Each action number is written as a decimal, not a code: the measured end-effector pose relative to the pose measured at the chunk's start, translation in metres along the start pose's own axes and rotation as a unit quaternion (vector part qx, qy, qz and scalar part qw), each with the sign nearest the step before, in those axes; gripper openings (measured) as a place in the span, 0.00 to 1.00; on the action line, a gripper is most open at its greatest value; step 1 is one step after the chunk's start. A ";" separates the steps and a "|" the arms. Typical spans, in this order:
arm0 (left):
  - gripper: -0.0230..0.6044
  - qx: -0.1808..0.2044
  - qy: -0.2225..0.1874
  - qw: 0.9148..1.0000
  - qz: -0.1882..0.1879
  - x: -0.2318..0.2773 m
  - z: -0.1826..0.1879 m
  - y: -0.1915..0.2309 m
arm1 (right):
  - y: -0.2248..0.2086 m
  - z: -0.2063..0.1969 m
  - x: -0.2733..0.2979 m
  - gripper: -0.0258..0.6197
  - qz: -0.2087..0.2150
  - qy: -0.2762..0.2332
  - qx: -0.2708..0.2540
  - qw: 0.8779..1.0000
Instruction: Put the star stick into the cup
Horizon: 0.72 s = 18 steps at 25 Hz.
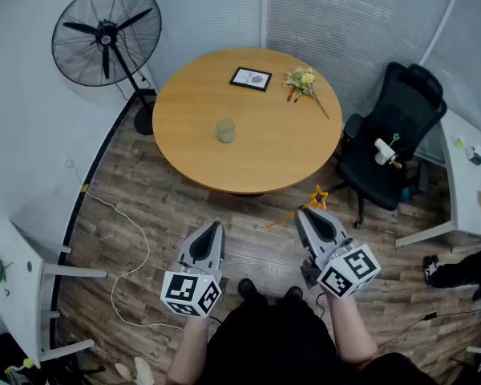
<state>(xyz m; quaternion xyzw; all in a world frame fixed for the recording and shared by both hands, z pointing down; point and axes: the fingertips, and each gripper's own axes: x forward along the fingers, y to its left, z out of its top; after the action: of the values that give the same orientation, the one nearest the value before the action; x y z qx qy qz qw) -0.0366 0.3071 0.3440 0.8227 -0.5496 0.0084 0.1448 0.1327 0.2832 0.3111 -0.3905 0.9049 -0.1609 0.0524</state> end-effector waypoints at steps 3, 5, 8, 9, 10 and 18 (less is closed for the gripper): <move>0.04 -0.001 -0.005 1.000 0.004 -0.002 0.002 0.006 | 0.004 0.000 0.004 0.08 0.003 0.001 -0.006 1.000; 0.04 -0.002 -0.005 1.000 0.004 -0.003 0.003 0.008 | 0.008 0.000 0.007 0.08 0.007 0.002 -0.012 1.000; 0.04 -0.003 -0.004 1.000 0.004 -0.007 0.002 0.011 | 0.013 0.000 0.008 0.07 0.010 0.003 -0.014 1.000; 0.04 -0.003 -0.004 1.000 0.005 -0.008 0.003 0.012 | 0.014 0.000 0.009 0.07 0.009 0.002 -0.014 1.000; 0.04 -0.003 -0.005 1.000 0.005 -0.010 0.003 0.013 | 0.015 -0.001 0.010 0.07 0.008 0.002 -0.014 1.000; 0.04 -0.011 -0.003 1.000 0.009 -0.014 -0.003 0.023 | 0.020 -0.008 0.008 0.08 -0.001 0.005 -0.022 1.000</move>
<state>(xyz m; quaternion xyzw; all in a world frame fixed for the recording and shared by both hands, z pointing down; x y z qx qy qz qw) -0.0626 0.3127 0.3501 0.8161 -0.5576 0.0011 0.1519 0.1110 0.2922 0.3124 -0.3916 0.9081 -0.1429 0.0389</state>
